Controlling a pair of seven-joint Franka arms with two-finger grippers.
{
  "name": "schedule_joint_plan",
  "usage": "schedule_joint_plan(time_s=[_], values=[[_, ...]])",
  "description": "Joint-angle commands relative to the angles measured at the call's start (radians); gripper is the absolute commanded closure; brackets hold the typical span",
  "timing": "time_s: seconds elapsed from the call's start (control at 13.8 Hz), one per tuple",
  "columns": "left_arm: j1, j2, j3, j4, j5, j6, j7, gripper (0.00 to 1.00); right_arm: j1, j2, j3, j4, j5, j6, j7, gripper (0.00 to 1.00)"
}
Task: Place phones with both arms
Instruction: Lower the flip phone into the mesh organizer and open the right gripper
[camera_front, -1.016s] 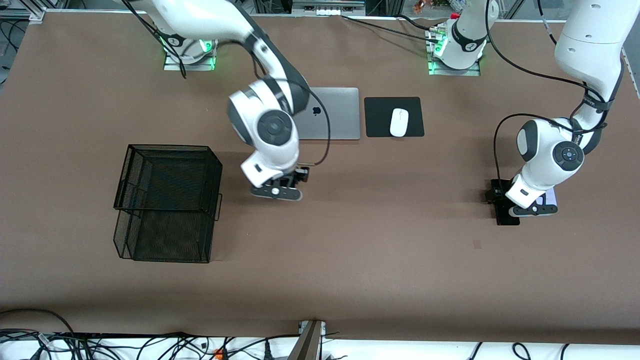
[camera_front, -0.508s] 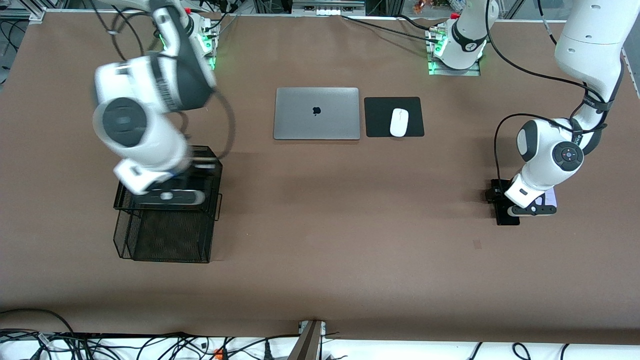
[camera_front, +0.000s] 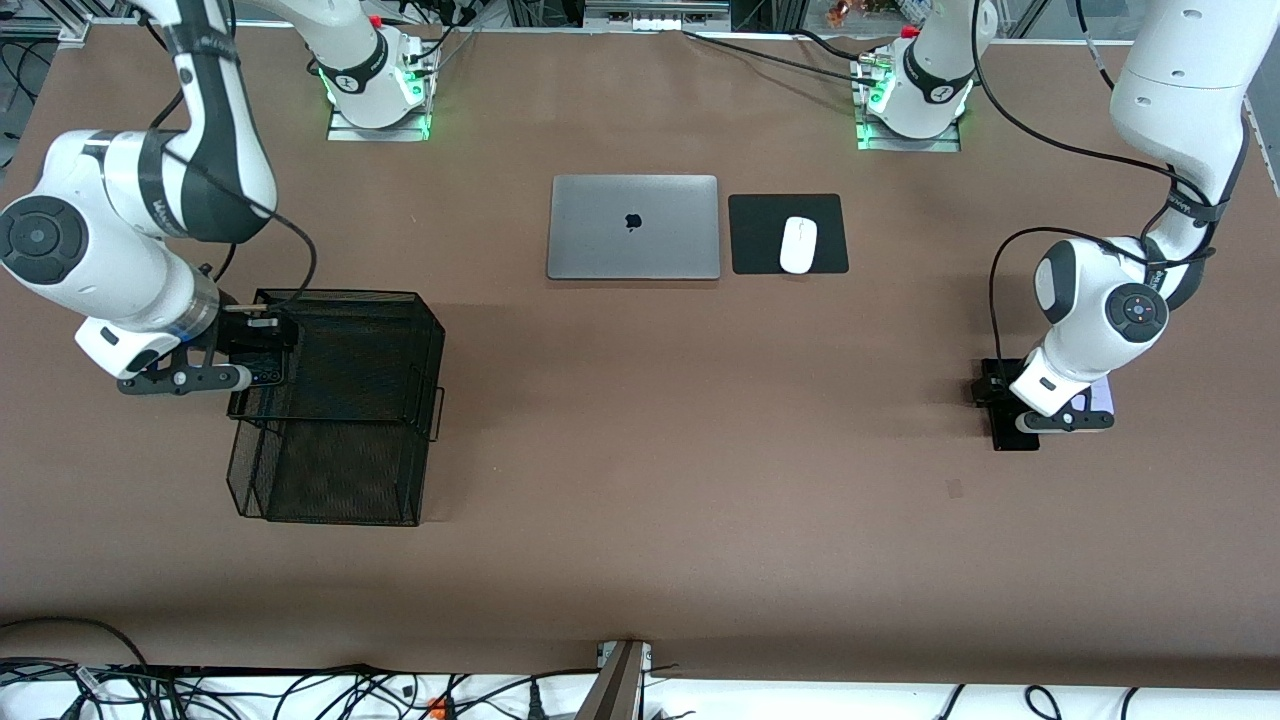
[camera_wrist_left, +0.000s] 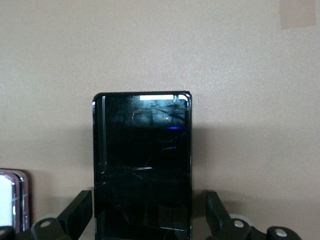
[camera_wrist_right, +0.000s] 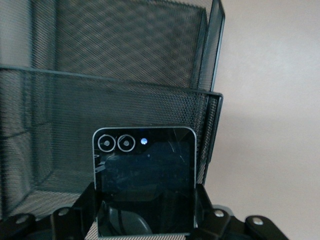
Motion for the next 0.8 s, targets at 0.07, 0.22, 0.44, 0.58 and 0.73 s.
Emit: schedule_joint_plan(time_s=[0.07, 0.22, 0.44, 0.58, 0.73], values=[[0.013, 0.008, -0.002, 0.009, 0.028, -0.006, 0.013, 0.08, -0.002, 0.018, -0.006, -0.094, 0.058, 0.104, -0.048, 0.74], [0.024, 0.014, -0.004, 0.002, 0.028, -0.007, 0.016, 0.6, -0.002, 0.035, -0.006, -0.091, 0.061, 0.105, -0.047, 0.62], [0.024, -0.01, -0.01, 0.032, 0.028, -0.102, 0.041, 0.83, -0.011, 0.05, -0.006, -0.053, 0.063, 0.092, -0.031, 0.0], [0.012, -0.041, -0.022, 0.11, 0.026, -0.29, 0.041, 0.82, -0.008, 0.049, -0.004, 0.001, 0.061, 0.066, -0.018, 0.0], [0.005, -0.041, -0.066, 0.261, 0.016, -0.55, 0.041, 0.82, -0.008, 0.049, -0.003, 0.084, 0.061, -0.037, 0.008, 0.0]])
